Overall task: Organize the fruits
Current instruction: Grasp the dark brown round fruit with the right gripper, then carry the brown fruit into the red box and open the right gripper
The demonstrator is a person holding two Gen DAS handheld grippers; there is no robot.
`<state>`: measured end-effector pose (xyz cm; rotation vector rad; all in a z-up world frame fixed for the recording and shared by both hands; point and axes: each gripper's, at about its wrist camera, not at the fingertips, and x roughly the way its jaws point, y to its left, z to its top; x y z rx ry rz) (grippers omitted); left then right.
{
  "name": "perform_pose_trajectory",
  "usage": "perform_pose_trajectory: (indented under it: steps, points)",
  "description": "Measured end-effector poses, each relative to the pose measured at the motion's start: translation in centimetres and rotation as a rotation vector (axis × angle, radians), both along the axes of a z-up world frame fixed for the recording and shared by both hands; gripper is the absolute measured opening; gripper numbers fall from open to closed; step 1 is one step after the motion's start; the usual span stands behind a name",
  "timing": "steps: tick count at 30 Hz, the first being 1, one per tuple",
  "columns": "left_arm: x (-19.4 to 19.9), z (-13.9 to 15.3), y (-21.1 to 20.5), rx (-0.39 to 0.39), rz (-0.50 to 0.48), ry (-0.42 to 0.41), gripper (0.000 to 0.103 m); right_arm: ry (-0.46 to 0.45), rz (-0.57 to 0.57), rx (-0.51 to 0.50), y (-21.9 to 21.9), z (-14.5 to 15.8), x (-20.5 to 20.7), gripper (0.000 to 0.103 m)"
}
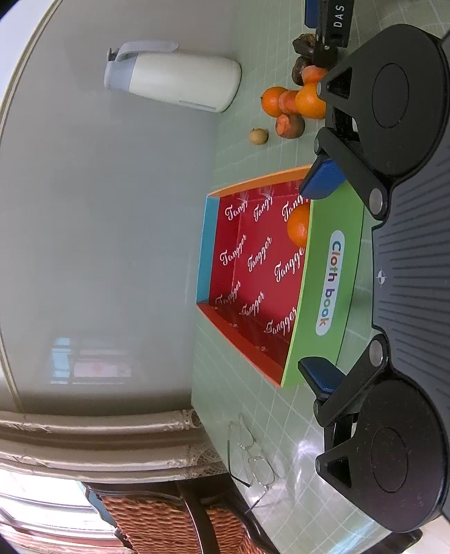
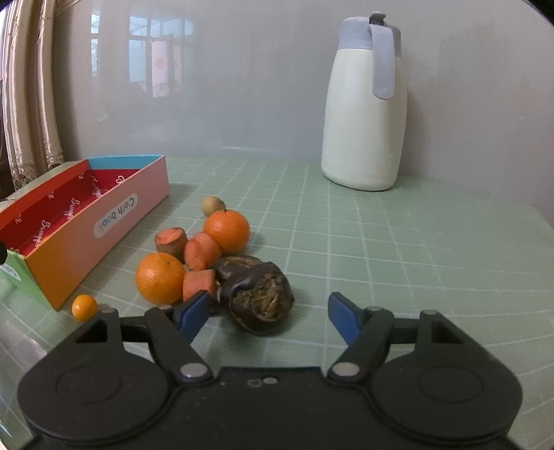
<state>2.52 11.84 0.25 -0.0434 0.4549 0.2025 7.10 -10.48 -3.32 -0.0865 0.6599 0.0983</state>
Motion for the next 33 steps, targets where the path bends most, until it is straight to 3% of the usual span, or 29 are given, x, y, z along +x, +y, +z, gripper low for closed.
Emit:
perform_pose_trajectory:
  steps: [2,5,22,33]
  points:
    - [0.0,-0.1,0.2,0.004,0.002,0.004,0.097,0.006,-0.001,0.022,-0.1,0.0,0.2,0.067]
    - [0.1,-0.1,0.6,0.002,0.011,0.005,0.097,0.017,0.012,0.056,-0.1,0.1,0.3,0.050]
    - [-0.6,0.2,1.6,0.022,0.031,-0.002,0.097,-0.036,0.026,0.082,1.3,2.5,-0.6,0.049]
    - [-2.6,0.2,7.1,0.007,0.144,0.005,0.097,-0.099,0.147,0.125,8.0,4.2,-0.6,0.049]
